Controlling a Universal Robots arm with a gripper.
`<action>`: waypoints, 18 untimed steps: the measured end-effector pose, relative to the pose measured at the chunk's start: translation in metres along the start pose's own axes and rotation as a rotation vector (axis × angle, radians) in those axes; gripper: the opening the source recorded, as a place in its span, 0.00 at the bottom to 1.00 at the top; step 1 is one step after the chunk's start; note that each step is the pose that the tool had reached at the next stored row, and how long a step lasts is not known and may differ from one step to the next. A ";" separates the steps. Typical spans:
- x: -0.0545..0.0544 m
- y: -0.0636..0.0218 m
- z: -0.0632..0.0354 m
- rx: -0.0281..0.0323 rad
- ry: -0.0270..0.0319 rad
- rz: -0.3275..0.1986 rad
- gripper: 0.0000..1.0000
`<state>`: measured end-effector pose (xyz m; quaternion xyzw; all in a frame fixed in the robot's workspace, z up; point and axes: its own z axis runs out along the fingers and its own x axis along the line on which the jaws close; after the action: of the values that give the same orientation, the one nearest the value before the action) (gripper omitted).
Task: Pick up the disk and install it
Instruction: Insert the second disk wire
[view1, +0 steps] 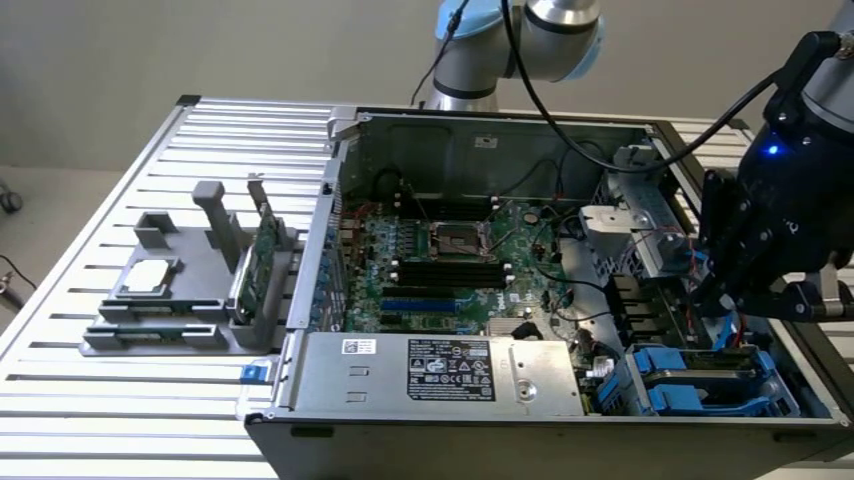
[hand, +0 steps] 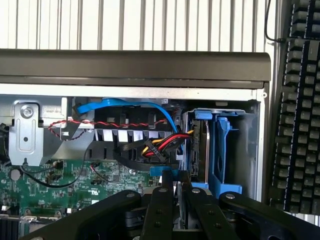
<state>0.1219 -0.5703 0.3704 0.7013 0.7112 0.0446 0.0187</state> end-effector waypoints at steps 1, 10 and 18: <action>0.000 -0.0001 0.0004 0.0000 0.0001 0.000 0.16; -0.011 -0.0007 0.0061 0.0000 0.0048 0.001 0.16; -0.016 -0.0014 0.0125 0.0052 0.0060 0.001 0.16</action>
<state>0.1219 -0.5857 0.3573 0.7017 0.7109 0.0449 0.0148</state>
